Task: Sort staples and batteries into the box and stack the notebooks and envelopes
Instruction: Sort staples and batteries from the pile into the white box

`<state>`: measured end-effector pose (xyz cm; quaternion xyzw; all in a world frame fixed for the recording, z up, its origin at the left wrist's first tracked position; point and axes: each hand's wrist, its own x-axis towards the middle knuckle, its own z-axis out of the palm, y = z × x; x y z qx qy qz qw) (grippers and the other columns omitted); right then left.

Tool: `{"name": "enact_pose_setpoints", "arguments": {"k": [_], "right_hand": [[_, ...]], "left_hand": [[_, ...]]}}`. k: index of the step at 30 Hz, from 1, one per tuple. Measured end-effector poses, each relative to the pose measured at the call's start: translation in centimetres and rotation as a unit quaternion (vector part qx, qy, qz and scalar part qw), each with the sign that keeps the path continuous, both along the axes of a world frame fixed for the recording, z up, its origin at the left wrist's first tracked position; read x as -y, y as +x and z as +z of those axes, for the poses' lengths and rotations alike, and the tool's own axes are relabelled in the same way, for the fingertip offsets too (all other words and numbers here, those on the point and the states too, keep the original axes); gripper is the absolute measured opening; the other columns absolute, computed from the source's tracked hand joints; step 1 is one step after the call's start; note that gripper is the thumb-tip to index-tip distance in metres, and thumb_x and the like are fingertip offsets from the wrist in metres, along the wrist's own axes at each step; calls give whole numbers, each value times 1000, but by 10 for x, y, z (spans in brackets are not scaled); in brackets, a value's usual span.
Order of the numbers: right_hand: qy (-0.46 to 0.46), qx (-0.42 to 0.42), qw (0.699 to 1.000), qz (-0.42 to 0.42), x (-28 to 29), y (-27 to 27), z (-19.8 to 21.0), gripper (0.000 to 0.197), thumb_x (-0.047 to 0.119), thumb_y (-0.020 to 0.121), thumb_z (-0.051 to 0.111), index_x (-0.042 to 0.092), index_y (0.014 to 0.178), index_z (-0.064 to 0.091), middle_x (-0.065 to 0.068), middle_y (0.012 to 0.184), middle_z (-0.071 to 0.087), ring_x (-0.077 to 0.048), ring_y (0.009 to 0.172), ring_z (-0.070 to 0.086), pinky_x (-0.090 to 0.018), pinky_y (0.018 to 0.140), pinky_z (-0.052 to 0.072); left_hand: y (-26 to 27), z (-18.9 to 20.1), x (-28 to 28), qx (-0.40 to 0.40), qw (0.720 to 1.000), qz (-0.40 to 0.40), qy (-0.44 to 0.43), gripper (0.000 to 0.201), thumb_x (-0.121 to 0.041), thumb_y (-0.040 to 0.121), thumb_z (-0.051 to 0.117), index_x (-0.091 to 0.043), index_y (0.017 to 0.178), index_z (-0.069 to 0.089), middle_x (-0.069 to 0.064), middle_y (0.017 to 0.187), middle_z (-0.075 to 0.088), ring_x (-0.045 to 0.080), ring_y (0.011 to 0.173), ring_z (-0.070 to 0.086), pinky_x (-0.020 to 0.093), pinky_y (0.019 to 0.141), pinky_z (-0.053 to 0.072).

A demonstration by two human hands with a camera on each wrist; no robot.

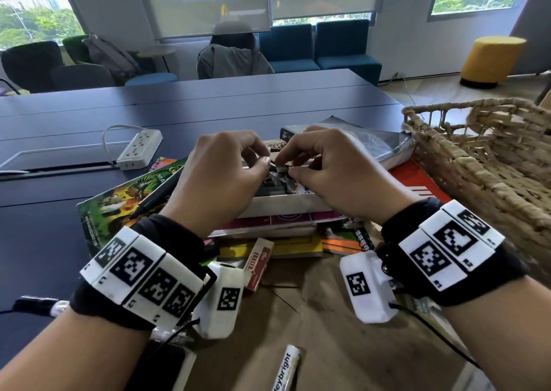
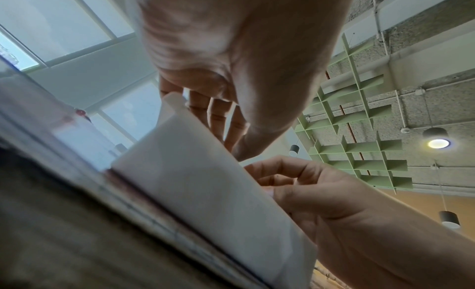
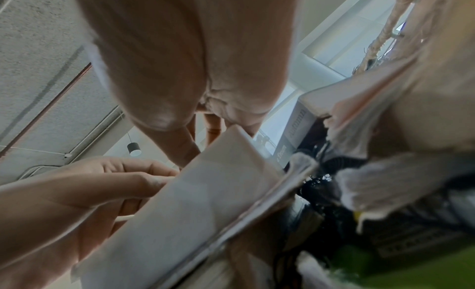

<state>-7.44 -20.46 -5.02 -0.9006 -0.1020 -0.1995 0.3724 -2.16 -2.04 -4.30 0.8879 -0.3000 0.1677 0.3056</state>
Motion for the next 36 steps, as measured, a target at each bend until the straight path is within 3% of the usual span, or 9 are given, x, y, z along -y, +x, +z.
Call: {"name": "enact_pose_setpoints", "arguments": {"k": [10,21,28,33,36], "right_hand": [[9,9,1000,-7,-2,-2,4,22,2,85,73,20,97,79,11,94,69,-6,89,68,-29,83,58],[-44,-9,999,-11,-9,-14,29,17,7,87,74,20,97,78,11,92,75,-2,85,68,-17,78,54],[-105,-25,994,8,-27,-43,44,14,14,87,77,28,87,75,15,80,70,8,70,61,-4,65,40],[-176,-103,976,71,-38,-70,49,14,23,83,77,32,76,69,10,68,64,-3,64,56,-22,64,42],[-203,-192,951,129,-43,-85,45,15,23,82,82,31,78,69,12,67,64,-2,62,58,-21,60,46]], "left_hand": [[-9,10,3,-6,1000,-11,-17,7,-30,93,68,-28,91,74,-14,74,67,-1,66,60,20,60,43],[-26,35,-3,16,999,-23,-39,7,-25,94,69,-24,92,75,-15,74,68,0,69,62,15,62,43],[-56,49,-21,25,998,-45,-35,13,-27,93,69,-24,81,71,-14,67,65,1,61,61,14,59,43],[-84,44,-39,-7,991,-128,36,19,-27,92,71,-19,75,70,-7,60,59,4,54,48,16,52,34],[-98,40,-53,-61,975,-189,98,21,-27,93,72,-19,73,70,-8,58,57,4,53,49,15,53,35]]}}
